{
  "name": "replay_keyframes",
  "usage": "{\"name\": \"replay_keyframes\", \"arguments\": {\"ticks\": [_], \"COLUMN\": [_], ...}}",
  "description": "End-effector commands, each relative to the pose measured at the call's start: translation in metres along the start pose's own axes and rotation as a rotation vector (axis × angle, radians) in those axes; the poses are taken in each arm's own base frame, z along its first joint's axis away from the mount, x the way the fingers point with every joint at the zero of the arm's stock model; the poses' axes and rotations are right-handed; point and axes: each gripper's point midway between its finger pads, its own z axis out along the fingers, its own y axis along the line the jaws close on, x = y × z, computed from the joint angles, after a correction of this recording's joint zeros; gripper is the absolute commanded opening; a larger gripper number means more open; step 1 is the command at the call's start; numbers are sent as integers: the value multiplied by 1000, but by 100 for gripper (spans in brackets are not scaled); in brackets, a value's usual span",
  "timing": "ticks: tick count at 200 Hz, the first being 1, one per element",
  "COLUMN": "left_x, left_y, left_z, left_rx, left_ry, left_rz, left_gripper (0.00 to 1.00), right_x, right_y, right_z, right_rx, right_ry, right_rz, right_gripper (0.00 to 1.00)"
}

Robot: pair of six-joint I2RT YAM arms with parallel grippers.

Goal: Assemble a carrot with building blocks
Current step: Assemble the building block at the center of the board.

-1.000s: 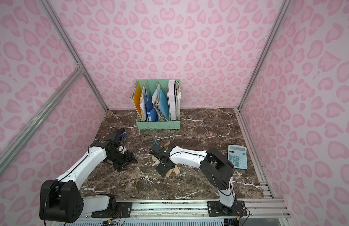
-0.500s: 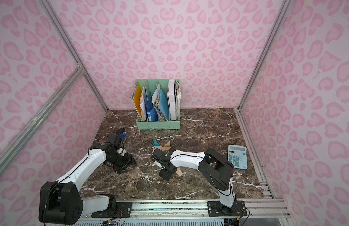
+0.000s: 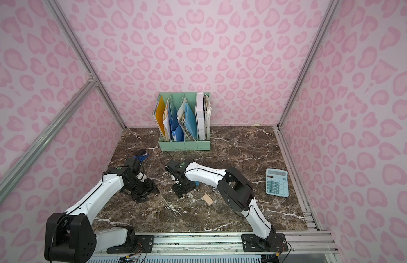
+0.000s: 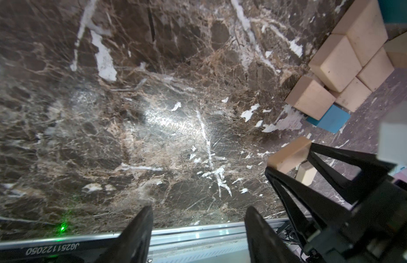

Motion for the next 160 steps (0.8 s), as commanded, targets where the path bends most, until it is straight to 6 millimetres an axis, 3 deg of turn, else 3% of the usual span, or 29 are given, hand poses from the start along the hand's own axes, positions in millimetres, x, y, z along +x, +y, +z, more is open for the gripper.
{"name": "replay_keyframes", "arguments": {"ticks": [1, 23, 68, 99, 160], "left_x": [-1, -4, -15, -20, -26], "left_y": [0, -2, -13, -18, -20], "left_z": [-2, -1, 0, -3, 0], "left_rx": [-14, -16, -21, -20, -14], "left_ry": [9, 15, 57, 61, 84], "left_rz": [8, 20, 50, 73, 93], "left_gripper": [66, 66, 64, 64, 63], "right_x": [24, 26, 10, -5, -22], "right_y": [7, 4, -2, -3, -24], "right_z": [2, 5, 6, 9, 4], "right_rx": [-46, -56, -62, -53, -13], "right_ry": [92, 87, 40, 16, -16], "right_rz": [177, 249, 379, 398, 453], "right_gripper": [14, 15, 13, 13, 13]}}
